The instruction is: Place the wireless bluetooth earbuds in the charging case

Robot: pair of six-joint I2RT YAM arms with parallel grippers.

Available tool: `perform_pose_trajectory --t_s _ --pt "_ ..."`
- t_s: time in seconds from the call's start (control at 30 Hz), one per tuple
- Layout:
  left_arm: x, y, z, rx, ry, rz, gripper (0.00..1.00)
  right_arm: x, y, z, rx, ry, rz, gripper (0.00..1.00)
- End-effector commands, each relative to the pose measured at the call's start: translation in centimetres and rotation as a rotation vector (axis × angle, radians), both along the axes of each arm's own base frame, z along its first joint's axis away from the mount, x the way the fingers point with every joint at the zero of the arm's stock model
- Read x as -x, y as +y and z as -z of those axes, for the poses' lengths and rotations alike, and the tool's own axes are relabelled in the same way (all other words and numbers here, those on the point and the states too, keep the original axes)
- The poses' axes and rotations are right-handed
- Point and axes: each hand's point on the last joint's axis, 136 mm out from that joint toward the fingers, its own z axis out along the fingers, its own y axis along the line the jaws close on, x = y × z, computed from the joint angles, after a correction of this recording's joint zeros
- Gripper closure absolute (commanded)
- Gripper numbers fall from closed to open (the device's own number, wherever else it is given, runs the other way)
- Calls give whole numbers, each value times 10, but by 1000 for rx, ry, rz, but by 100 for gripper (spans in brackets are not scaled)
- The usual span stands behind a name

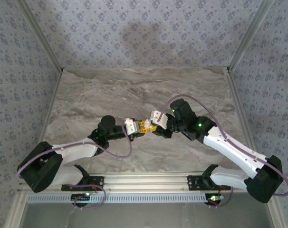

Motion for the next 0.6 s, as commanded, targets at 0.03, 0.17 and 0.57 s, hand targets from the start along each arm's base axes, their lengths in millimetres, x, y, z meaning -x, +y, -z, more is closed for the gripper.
perform_pose_trajectory --t_s 0.03,0.17,0.57 --pt "9 -7 -38 89 -85 66 88 2 -7 1 61 8 -44 78" --pt "9 -7 -39 92 -81 71 88 -2 -4 -6 46 -11 -61 78" --pt "4 -7 -37 80 -67 45 88 -9 4 -20 -20 -14 -63 74"
